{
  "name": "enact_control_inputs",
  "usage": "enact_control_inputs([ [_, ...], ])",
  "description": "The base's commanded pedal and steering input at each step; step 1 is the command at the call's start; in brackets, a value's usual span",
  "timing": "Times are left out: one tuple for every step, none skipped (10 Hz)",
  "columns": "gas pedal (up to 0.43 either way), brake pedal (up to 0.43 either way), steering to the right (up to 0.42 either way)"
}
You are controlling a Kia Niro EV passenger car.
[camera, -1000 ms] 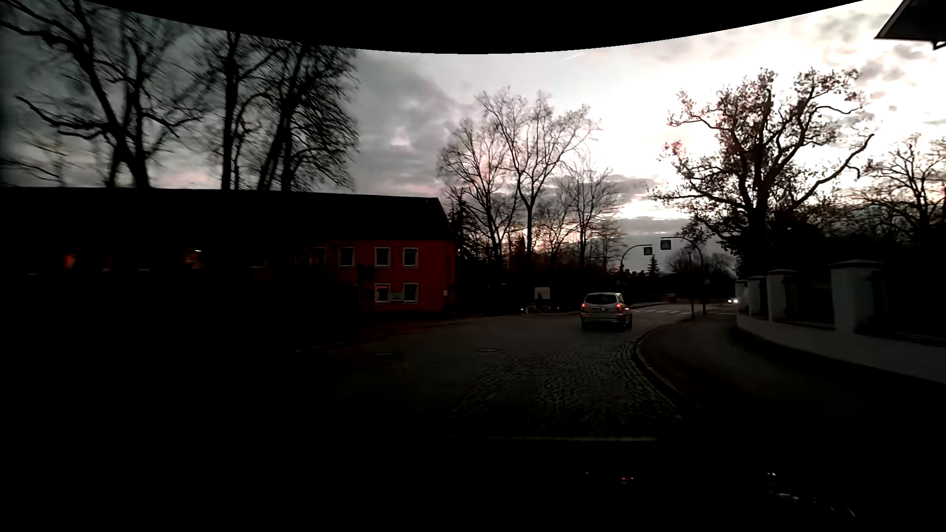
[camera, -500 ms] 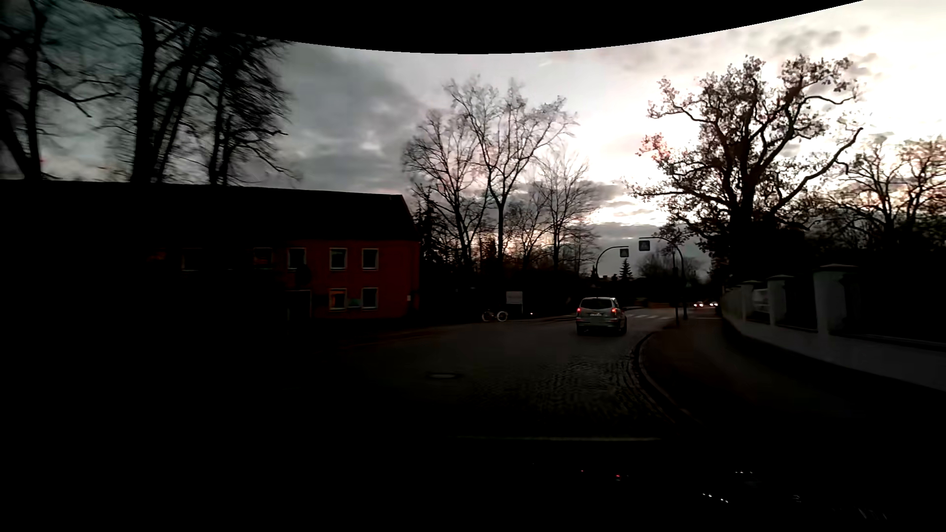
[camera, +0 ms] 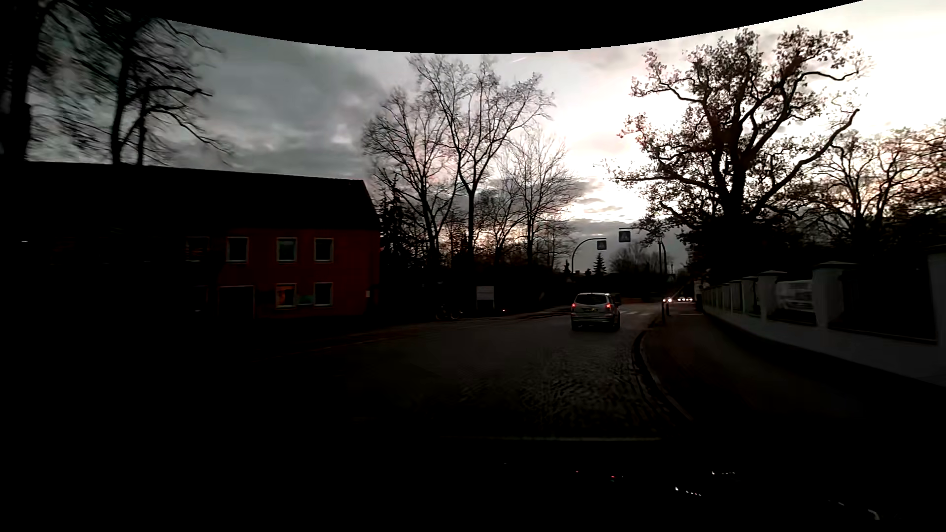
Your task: Follow the waypoints while adhering to traffic rules and regulations
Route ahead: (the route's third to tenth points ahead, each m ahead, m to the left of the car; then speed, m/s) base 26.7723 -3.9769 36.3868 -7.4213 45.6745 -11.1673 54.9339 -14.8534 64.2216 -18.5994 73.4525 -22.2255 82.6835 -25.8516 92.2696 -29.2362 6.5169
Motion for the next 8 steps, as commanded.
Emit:
enact_control_inputs([
  [0.059,0.000,0.078],
  [0.059,0.000,0.078],
  [0.059,0.000,0.079],
  [0.059,0.000,0.079],
  [0.059,0.000,0.078],
  [0.059,0.000,0.079],
  [0.059,0.000,0.081],
  [0.059,0.000,0.084],
])
